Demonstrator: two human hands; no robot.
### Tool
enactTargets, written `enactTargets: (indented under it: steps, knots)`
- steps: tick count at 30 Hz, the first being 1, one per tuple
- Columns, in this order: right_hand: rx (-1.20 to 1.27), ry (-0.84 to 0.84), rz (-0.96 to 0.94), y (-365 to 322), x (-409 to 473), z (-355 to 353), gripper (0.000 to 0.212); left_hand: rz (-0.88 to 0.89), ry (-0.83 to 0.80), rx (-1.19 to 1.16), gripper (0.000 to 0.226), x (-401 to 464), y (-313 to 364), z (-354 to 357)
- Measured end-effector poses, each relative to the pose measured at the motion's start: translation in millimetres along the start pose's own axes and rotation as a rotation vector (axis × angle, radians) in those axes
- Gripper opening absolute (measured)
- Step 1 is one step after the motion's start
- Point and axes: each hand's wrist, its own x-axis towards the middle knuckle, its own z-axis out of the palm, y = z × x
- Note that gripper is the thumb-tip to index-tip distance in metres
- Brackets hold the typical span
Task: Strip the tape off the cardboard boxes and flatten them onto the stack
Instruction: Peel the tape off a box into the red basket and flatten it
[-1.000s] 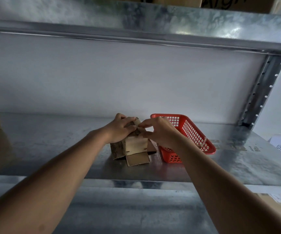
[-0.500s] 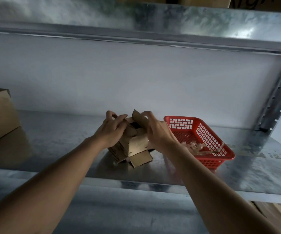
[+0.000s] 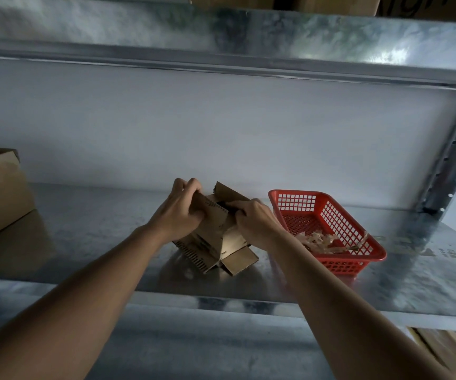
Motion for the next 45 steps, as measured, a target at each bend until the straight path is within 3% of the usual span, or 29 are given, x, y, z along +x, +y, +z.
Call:
enactTargets:
  steps: [3, 7, 9, 12, 15, 19, 20, 26, 30, 33, 37, 40, 43, 45]
  knots:
    - [-0.013, -0.002, -0.007, -5.8, -2.9, -4.3, 0.036, -0.032, 0.031, -0.002, 0.032, -1.7, -5.5, 1.5]
    - [0.143, 0.058, -0.075, -11.7, -9.9, -11.0, 0.012, -0.023, 0.101, -0.005, 0.034, -1.4, -11.3, 4.7]
    - [0.199, 0.055, -0.08, -11.6, -12.8, -12.5, 0.012, -0.007, 0.089, -0.009, 0.033, -0.2, -11.8, 4.5]
    - [0.222, 0.081, -0.058, -10.8, -16.8, -14.3, 0.023, 0.025, -0.017, 0.021, 0.03, 6.3, -12.8, -1.6]
    - [0.268, 0.085, -0.045, -8.9, -18.0, -12.6, 0.033, 0.016, -0.228, 0.078, 0.054, 18.6, -6.4, -17.3]
    - [0.345, 0.09, -0.021, -3.6, -13.0, -13.1, 0.01, -0.004, -0.425, 0.205, 0.075, 33.4, 14.6, -33.9]
    - [0.379, 0.087, -0.008, -2.7, -11.9, -13.5, 0.014, -0.015, -0.433, 0.242, 0.074, 35.4, 16.5, -33.5]
    - [0.586, 0.051, 0.086, 2.1, -9.7, -11.7, 0.033, -0.009, -0.291, 0.267, 0.07, 29.5, 12.2, -24.0]
    - [0.666, 0.051, 0.156, 9.7, -6.0, -12.8, 0.041, 0.077, -0.173, 0.172, 0.045, 25.2, 0.8, -27.7]
    - [0.735, 0.054, 0.158, 11.0, -5.8, -12.5, 0.047, 0.09, -0.121, 0.05, 0.04, 19.2, -3.9, -21.9]
    - [0.831, 0.08, 0.061, 8.0, -6.5, -11.7, 0.044, 0.088, -0.015, -0.112, 0.057, 14.4, -5.3, -15.4]
    - [0.834, 0.084, -0.06, 7.2, -8.6, -15.5, 0.035, 0.091, 0.035, -0.205, 0.083, 17.6, -5.0, -14.8]
    - [0.814, 0.041, -0.13, 10.0, -8.5, -22.2, 0.053, 0.037, 0.052, -0.252, 0.114, 21.5, -5.6, -12.1]
    - [0.754, -0.002, -0.166, 10.5, -7.0, -25.6, 0.055, -0.031, 0.024, -0.292, 0.127, 23.7, -12.7, -8.0]
